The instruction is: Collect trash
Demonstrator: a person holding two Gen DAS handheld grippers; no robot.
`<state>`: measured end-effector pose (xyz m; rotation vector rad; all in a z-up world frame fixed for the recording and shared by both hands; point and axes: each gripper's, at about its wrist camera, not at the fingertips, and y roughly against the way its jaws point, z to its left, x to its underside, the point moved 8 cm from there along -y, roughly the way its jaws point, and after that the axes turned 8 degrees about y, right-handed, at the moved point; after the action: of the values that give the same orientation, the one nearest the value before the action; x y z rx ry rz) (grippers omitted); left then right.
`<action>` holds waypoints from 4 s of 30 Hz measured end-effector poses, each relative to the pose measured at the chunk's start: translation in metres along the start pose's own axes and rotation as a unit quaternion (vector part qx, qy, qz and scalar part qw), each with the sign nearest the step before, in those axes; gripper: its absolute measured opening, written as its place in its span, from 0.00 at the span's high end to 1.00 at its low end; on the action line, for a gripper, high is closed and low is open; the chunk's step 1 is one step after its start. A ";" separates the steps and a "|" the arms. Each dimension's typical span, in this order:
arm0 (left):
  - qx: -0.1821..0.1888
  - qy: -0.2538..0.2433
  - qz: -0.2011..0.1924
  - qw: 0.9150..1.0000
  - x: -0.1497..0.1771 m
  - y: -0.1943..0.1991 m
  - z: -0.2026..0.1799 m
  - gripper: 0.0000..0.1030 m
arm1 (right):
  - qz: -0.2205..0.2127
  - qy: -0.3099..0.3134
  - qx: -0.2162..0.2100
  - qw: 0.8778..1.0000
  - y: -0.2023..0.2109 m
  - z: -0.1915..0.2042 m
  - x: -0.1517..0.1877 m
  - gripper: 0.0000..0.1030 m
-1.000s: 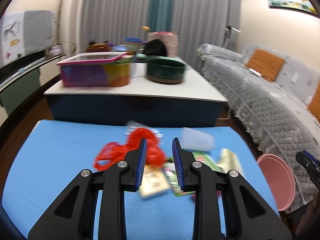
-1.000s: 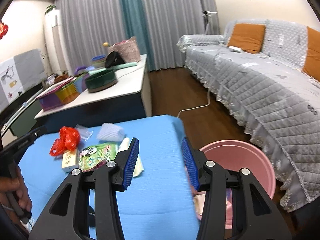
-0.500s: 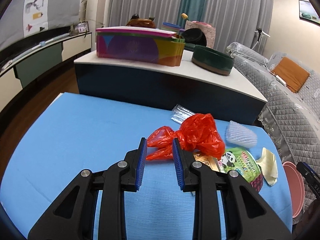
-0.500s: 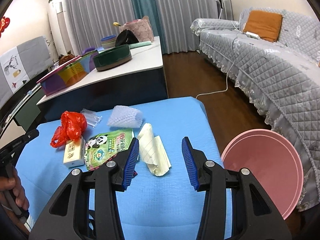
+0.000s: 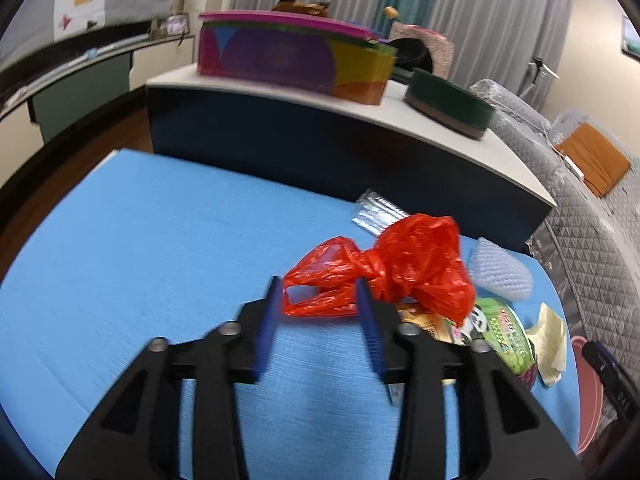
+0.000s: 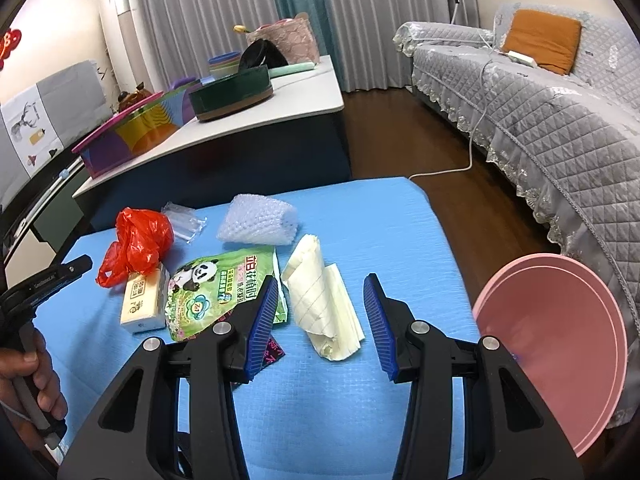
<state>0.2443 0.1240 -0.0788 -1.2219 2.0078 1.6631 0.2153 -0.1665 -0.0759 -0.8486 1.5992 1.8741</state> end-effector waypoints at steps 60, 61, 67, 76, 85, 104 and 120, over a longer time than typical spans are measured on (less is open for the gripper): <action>0.053 -0.017 -0.064 0.996 -0.024 0.074 -0.019 0.99 | -0.025 0.039 0.024 0.999 0.048 0.008 -0.002 0.92; 0.054 -0.019 -0.068 0.996 -0.025 0.078 -0.019 0.99 | -0.027 0.040 0.024 0.999 0.051 0.008 -0.002 0.92; 0.065 -0.025 -0.087 0.994 -0.027 0.100 -0.026 0.99 | -0.040 0.040 0.026 0.998 0.074 0.003 -0.003 0.92; 0.088 -0.042 -0.102 0.990 -0.019 0.128 -0.045 1.00 | -0.055 0.042 0.030 0.997 0.100 -0.003 -0.002 0.92; 0.101 -0.055 -0.102 0.988 -0.009 0.140 -0.056 1.00 | -0.063 0.041 0.036 0.997 0.118 -0.013 0.002 0.92; 0.134 -0.092 -0.100 0.982 0.010 0.155 -0.105 1.00 | -0.075 0.021 0.055 0.995 0.145 -0.047 0.010 0.92; 0.178 -0.132 -0.087 0.971 0.036 0.157 -0.179 1.00 | -0.079 -0.014 0.093 0.992 0.169 -0.103 0.022 0.92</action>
<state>0.1608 -0.0546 0.0599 -0.9623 1.8690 1.2407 0.0882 -0.2956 0.0073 -0.8378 1.6103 1.5936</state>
